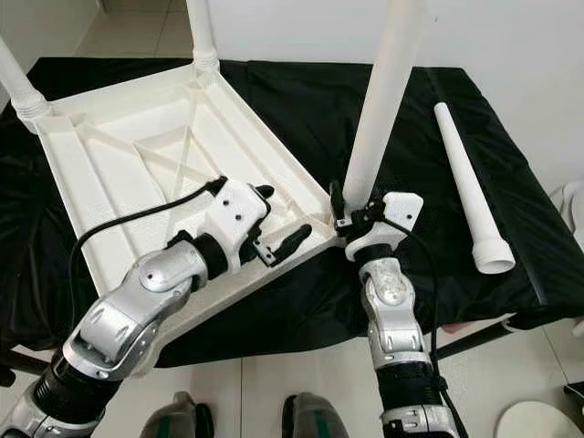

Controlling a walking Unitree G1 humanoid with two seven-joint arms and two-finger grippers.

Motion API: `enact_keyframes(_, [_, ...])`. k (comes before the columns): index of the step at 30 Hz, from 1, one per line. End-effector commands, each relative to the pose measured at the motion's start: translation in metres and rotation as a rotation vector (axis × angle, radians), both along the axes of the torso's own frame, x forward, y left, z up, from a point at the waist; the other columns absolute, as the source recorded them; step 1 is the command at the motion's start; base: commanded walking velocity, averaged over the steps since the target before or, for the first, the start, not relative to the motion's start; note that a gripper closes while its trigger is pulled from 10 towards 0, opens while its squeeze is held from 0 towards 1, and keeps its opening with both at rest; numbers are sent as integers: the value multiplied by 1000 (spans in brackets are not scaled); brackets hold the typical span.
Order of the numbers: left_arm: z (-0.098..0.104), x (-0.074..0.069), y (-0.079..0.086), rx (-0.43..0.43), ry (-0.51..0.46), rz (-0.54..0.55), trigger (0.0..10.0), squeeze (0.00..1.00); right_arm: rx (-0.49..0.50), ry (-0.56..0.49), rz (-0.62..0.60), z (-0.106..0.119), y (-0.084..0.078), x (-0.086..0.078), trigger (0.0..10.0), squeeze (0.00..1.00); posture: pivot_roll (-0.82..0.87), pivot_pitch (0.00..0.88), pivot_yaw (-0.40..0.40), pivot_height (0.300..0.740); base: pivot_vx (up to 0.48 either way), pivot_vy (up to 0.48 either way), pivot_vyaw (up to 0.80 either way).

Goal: Building children table

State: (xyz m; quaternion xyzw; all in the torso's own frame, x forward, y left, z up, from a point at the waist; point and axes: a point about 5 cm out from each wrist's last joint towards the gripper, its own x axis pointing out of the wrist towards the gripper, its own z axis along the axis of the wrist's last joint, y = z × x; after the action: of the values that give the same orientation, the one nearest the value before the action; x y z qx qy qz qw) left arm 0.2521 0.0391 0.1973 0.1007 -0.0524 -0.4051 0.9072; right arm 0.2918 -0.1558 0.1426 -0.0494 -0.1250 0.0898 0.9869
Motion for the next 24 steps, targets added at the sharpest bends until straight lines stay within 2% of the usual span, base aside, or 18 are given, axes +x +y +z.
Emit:
enact_keyframes(1, [0,0,-1,3,16,-54,10000,0,19,110,49,-16,6,-3,10000,0,-94,74,-8,740,0,0,0])
enact_keyframes(6, [4,4,-2,-13,12,-70,10000,0,91,84,90,1,6,0,10000,0,-98,66,-14,740,0,0,0])
enact_keyframes(7, [6,5,-2,-25,18,-76,10000,196,106,80,98,5,5,1,10000,0,-100,59,-17,740,0,0,0])
enact_keyframes(8, [8,6,-3,-41,25,-85,10000,1000,118,75,113,10,5,2,10000,0,-100,58,-19,740,0,0,0])
enact_keyframes(14, [20,9,-7,-99,20,-130,10000,1000,105,50,182,25,7,7,10000,0,-101,43,-24,740,0,0,0])
enact_keyframes(18, [22,9,-7,-110,16,-130,10000,984,97,45,198,28,8,7,10000,0,-101,43,-24,740,0,0,0])
enact_keyframes(19, [28,11,-11,-136,13,-138,10000,0,56,36,257,32,15,7,10000,0,-101,33,-27,740,0,0,0])
enact_keyframes(20, [34,13,-14,-161,12,-150,10000,0,6,27,312,35,21,6,10000,0,-101,33,-27,740,0,0,0])
enact_keyframes(22, [38,14,-17,-178,12,-160,10000,0,-33,22,355,37,27,5,10000,0,-103,28,-26,740,0,0,0])
enact_keyframes(24, [38,14,-17,-178,12,-160,10000,0,-33,22,355,37,27,5,10000,0,-103,28,-26,740,0,0,0])
